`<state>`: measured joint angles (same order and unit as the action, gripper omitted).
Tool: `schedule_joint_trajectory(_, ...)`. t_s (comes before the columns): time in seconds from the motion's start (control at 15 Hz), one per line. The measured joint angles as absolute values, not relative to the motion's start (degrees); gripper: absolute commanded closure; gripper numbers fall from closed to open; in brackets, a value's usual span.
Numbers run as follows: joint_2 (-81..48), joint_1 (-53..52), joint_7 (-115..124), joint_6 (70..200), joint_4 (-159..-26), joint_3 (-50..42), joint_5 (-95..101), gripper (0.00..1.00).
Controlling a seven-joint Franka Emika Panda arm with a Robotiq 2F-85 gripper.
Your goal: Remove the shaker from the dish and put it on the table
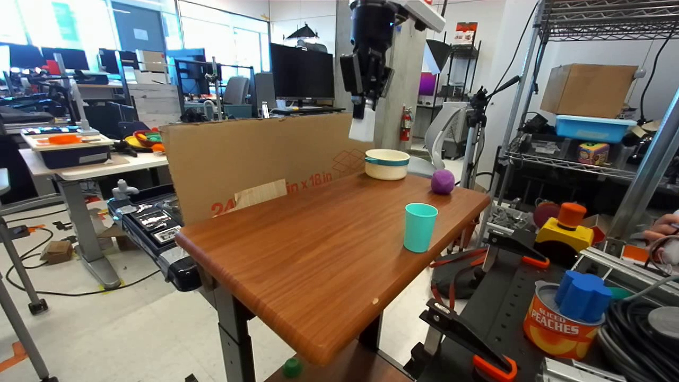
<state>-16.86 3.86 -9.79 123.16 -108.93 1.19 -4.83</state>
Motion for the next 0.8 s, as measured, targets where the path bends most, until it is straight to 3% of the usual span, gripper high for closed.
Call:
schedule_joint_trajectory(0.6,-29.16,2.03,-7.89,133.54,-109.07,1.22,-0.57,0.92)
schedule_joint_trajectory(0.67,-30.37,1.99,-7.36,134.12,-108.42,1.20,0.06,0.76)
schedule_joint_trajectory(0.73,-31.25,1.91,-6.79,134.33,-107.63,1.16,0.68,0.42)
schedule_joint_trajectory(0.8,-31.59,1.78,-6.18,134.33,-106.90,1.06,0.95,0.40)
